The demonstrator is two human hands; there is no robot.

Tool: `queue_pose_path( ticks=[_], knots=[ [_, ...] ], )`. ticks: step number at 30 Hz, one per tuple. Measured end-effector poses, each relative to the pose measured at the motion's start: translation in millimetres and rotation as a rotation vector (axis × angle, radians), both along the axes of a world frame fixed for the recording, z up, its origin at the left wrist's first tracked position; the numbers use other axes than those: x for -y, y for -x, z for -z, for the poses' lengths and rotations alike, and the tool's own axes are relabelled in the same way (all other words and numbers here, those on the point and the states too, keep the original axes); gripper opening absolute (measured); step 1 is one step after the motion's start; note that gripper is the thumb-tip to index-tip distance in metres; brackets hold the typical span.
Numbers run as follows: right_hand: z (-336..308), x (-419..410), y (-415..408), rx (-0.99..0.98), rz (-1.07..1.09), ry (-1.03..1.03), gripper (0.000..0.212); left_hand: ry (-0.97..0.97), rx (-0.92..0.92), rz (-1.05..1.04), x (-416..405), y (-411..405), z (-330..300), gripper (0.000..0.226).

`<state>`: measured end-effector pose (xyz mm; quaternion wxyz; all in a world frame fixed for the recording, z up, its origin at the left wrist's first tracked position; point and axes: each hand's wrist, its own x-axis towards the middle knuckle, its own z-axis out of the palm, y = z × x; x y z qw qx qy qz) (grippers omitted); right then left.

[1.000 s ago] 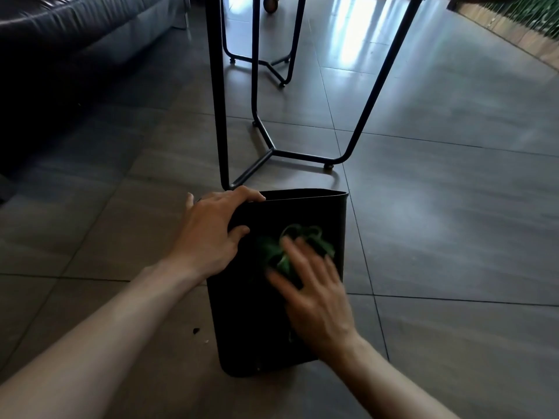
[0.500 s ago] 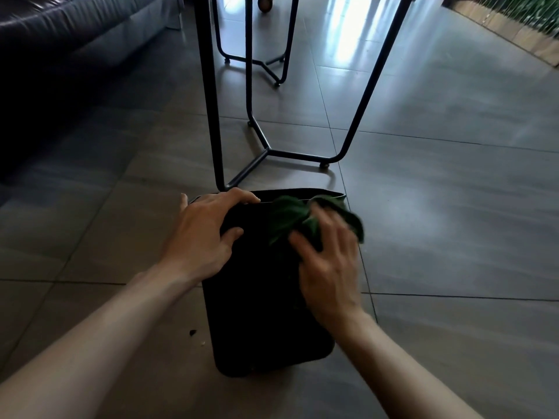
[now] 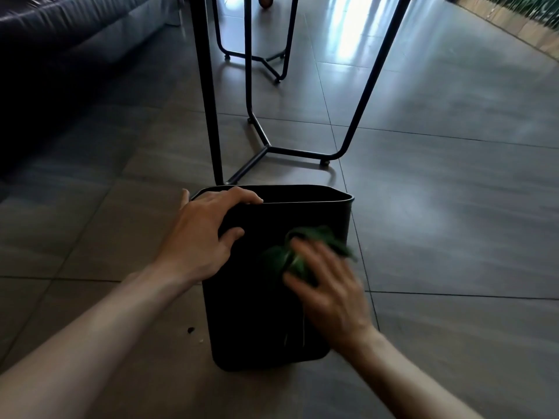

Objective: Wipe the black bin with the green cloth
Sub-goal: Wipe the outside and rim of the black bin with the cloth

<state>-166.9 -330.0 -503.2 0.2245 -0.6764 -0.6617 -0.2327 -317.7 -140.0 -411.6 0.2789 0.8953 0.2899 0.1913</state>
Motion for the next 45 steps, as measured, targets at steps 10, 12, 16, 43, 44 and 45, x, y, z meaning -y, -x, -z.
queue_pose_path(
  ticks=[10, 12, 16, 43, 44, 45],
  knots=[
    [33, 7, 29, 0.068, -0.183, 0.181, 0.011, 0.004, -0.010, -0.024, -1, -1, 0, 0.056],
    [52, 24, 41, 0.147, -0.319, 0.341, 0.012, 0.013, -0.005, -0.024, 0, -1, 0, 0.056],
    [43, 34, 18, 0.100, -0.294, 0.304, 0.012, 0.013, 0.007, -0.024, 0, 0, -1, 0.054],
    [-4, -19, 30, -0.018, -0.068, 0.068, 0.022, -0.341, -0.174, 0.215, -2, 15, 1, 0.086],
    [3, -20, 34, 0.012, -0.103, 0.094, 0.020, -0.331, -0.175, 0.223, -3, 14, 1, 0.086],
    [13, -18, 39, 0.040, -0.147, 0.129, 0.017, -0.318, -0.182, 0.227, -5, 14, 1, 0.089]
  ],
)
